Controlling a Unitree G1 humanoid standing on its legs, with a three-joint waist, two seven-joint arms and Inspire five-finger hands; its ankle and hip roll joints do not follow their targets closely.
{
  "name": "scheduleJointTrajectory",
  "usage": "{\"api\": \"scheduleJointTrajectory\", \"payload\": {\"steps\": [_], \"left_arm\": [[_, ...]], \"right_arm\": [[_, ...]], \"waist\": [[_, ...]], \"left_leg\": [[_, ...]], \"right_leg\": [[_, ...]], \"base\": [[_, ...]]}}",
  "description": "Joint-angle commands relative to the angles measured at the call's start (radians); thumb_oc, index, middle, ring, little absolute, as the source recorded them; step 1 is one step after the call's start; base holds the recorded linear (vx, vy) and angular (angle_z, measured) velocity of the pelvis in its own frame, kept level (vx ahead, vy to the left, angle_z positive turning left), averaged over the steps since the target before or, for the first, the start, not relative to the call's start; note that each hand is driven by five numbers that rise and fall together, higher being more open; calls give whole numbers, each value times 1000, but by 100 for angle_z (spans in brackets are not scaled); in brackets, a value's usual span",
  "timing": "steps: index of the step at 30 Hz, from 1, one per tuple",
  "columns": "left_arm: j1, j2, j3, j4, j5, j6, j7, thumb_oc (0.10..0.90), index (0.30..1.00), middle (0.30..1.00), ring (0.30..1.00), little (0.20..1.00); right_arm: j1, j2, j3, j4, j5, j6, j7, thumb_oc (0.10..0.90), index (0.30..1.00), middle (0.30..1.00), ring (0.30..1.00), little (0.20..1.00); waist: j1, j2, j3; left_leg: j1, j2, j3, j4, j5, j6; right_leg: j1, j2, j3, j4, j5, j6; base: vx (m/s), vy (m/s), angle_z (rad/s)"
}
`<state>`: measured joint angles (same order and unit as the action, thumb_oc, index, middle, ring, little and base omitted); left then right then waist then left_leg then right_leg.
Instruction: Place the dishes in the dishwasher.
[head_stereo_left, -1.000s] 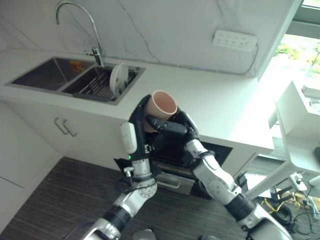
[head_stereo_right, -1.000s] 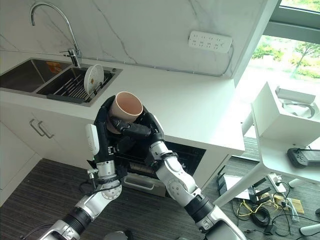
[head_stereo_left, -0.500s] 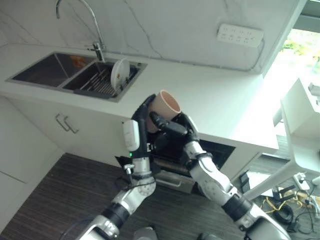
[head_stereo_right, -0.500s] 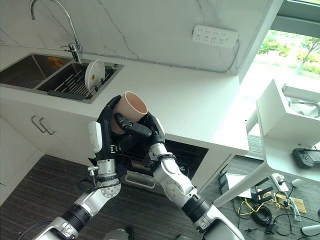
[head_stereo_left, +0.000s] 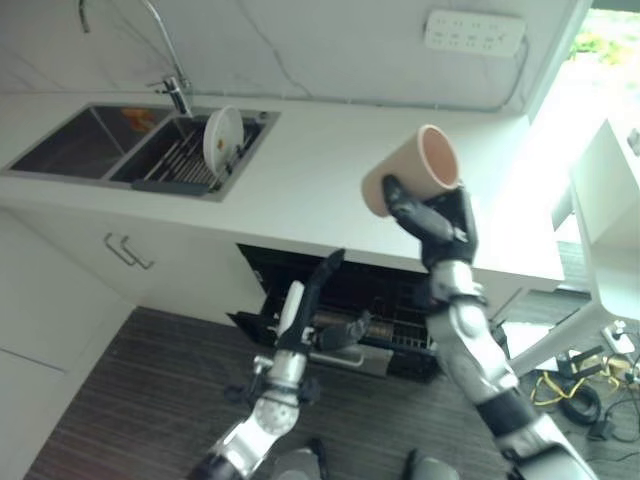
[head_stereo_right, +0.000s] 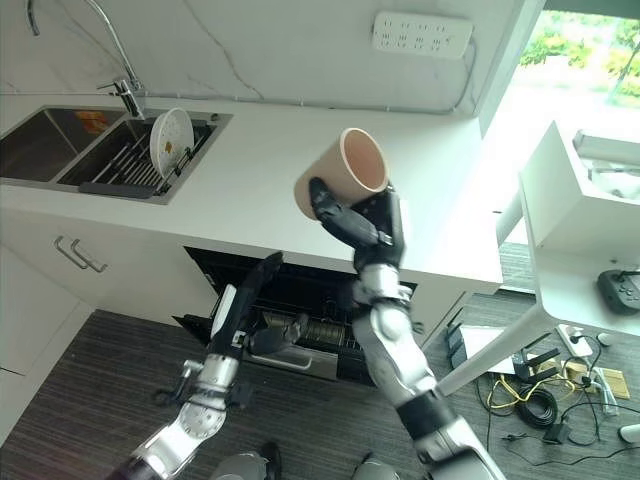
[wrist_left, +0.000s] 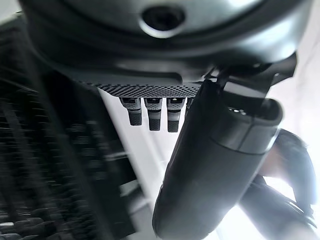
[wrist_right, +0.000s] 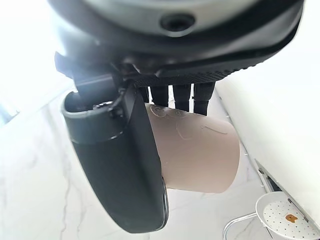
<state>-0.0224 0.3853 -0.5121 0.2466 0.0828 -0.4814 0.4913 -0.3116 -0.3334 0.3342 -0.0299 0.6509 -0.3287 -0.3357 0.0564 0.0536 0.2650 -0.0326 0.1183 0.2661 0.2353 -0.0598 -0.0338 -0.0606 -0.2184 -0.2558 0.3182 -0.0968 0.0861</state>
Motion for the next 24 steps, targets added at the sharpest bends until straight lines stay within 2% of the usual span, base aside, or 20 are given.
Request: {"api": "scheduleJointTrajectory", "payload": {"steps": [1,6,7,10,12,13,15,16,19,21,23,24], "left_arm": [[-88,39,92,-144,40,-133,-5,800,900,900,900,900],[5,140,258,-170,149,-139,-99,800,900,900,900,900],[21,168,292,-148,211,-141,-94,800,900,900,900,900],[29,197,315,-115,334,-149,-56,800,900,900,900,900],[33,248,339,-71,425,-166,17,800,900,900,900,900],[29,267,346,-45,464,-146,44,800,900,900,900,900],[3,307,329,10,474,-160,23,800,900,900,900,900],[-10,317,319,29,471,-184,-16,800,900,900,900,900],[-46,345,262,46,464,-180,-156,800,900,900,900,900],[-58,353,236,55,463,-165,-187,800,900,900,900,900],[-70,361,197,95,450,-95,-178,800,900,900,900,900],[-73,356,191,106,440,-94,-169,800,900,900,900,900]], "right_arm": [[-96,20,-74,-140,-5,-128,196,400,300,300,300,300],[39,-27,-132,-184,83,-126,332,400,300,300,300,300],[77,-33,-136,-186,116,-84,392,400,300,300,300,300],[117,-37,-129,-176,126,-36,444,400,300,300,300,300],[168,-42,-129,-151,111,-25,488,400,300,300,300,300],[192,-41,-132,-136,114,-18,510,400,300,300,300,300],[228,-51,-143,-122,152,1,539,400,300,300,300,300],[236,-55,-148,-118,159,1,548,400,300,300,300,300],[246,-60,-160,-108,181,-10,592,400,300,300,300,300],[246,-68,-165,-107,193,-14,605,400,300,300,300,300],[243,-86,-164,-123,246,-3,656,400,300,300,300,300],[242,-87,-163,-132,268,3,672,400,300,300,300,300]], "waist": [[10,-17,-53],[3,6,-70],[-4,12,-74],[-12,17,-79],[-27,19,-84],[-37,19,-86],[-59,19,-87],[-67,19,-84],[-92,23,-73],[-101,27,-68],[-123,31,-59],[-126,31,-55]], "left_leg": [[22,-3,-64,65,-122,-5],[14,-3,-65,65,-114,-13],[10,-3,-63,65,-113,-15],[7,-1,-58,65,-112,-14],[7,0,-49,65,-112,-12],[5,1,-43,65,-113,-11],[3,-2,-34,65,-116,-8],[0,-2,-31,65,-117,-7],[-13,-7,-21,65,-120,-3],[-18,-12,-15,65,-122,-2],[-28,-21,-3,65,-129,2],[-32,-23,-2,65,-128,3]], "right_leg": [[52,1,-7,-18,-62,24],[43,-5,-12,-18,-62,27],[38,-7,-10,-18,-62,30],[34,-10,-7,-18,-62,34],[29,-13,-3,-18,-58,41],[24,-14,0,-18,-54,46],[12,-18,8,-18,-48,55],[6,-19,12,-18,-45,59],[-20,-25,26,-18,-31,72],[-32,-26,36,-18,-26,79],[-57,-28,60,-18,-20,90],[-64,-29,65,-18,-17,91]], "base": [[0,0,0],[-3,43,2],[-28,96,7],[-9,67,2],[26,70,-2],[46,75,-6],[32,53,-9],[-1,33,-15],[-19,70,-14],[12,90,-18],[31,129,-33],[-13,94,-26]]}}
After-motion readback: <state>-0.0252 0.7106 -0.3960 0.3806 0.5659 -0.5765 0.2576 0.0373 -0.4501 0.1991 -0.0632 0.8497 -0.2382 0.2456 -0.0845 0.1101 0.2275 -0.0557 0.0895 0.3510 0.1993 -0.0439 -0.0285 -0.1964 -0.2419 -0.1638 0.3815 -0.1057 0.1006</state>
